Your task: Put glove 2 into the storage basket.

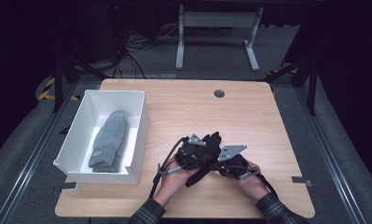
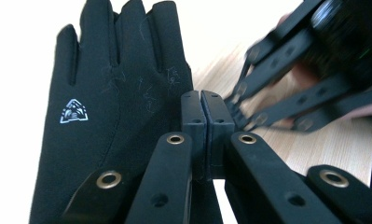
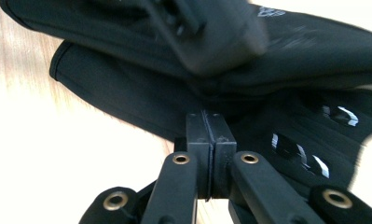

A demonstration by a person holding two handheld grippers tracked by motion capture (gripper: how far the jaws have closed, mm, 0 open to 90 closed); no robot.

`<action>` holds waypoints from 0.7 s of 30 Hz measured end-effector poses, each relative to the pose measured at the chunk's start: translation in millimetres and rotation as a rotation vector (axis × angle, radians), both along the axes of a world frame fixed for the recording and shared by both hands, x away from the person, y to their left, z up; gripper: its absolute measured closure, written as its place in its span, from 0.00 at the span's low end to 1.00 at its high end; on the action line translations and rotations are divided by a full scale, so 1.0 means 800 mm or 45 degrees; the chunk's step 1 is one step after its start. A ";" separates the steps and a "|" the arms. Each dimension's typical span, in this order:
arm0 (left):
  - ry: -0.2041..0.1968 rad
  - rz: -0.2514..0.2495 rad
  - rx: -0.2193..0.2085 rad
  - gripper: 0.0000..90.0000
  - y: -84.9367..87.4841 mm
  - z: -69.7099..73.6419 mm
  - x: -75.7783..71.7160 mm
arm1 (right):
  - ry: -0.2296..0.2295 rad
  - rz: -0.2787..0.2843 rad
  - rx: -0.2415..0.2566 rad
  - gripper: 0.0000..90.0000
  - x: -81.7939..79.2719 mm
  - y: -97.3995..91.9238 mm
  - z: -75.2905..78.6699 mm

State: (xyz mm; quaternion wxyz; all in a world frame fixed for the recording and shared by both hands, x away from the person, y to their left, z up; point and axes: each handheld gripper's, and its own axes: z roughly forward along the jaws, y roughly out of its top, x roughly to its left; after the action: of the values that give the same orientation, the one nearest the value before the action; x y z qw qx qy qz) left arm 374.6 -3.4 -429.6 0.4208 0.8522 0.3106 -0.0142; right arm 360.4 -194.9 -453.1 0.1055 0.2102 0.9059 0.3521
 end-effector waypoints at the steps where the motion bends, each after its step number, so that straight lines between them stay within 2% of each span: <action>1: 0.004 -0.011 0.009 0.99 -0.002 -0.002 0.000 | -0.008 -0.010 0.010 0.99 -0.002 -0.006 0.004; 4: 0.014 -0.036 0.034 0.99 -0.007 -0.009 -0.003 | -0.025 -0.057 0.036 0.99 -0.005 -0.029 0.012; 7: 0.027 -0.078 0.095 0.99 -0.016 -0.017 -0.006 | -0.031 -0.115 0.050 0.99 -0.004 -0.054 0.016; 10: 0.016 -0.102 0.151 0.99 -0.024 -0.023 -0.010 | -0.041 -0.181 0.063 0.98 0.000 -0.077 0.019; 12: 0.014 -0.113 0.168 0.99 -0.025 -0.024 -0.011 | -0.052 -0.229 0.073 0.94 0.004 -0.091 0.021; 14: 0.016 -0.123 0.155 0.97 -0.024 -0.023 -0.012 | -0.049 -0.278 0.076 0.83 0.006 -0.103 0.021; 15: 0.015 -0.135 0.134 0.95 -0.023 -0.021 -0.012 | -0.046 -0.297 0.068 0.79 0.007 -0.107 0.020; 16: 0.012 -0.147 0.133 0.88 -0.021 -0.019 -0.012 | -0.041 -0.309 0.065 0.73 0.008 -0.111 0.018; 19: -0.074 -0.142 0.137 0.67 -0.012 -0.004 -0.013 | -0.032 -0.332 0.048 0.55 0.009 -0.117 0.010; 20: -0.090 -0.128 0.142 0.62 -0.008 0.000 -0.012 | -0.039 -0.344 0.042 0.50 0.008 -0.117 0.008; 21: -0.090 -0.128 0.142 0.57 -0.008 0.000 -0.012 | -0.039 -0.344 0.042 0.50 0.008 -0.117 0.008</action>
State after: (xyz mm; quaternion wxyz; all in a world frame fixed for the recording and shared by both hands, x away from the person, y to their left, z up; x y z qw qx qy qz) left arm 365.1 -9.5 -429.8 0.3822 0.8888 0.2525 0.0122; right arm 366.8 -288.8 -446.6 0.1622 0.3268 0.8617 0.3527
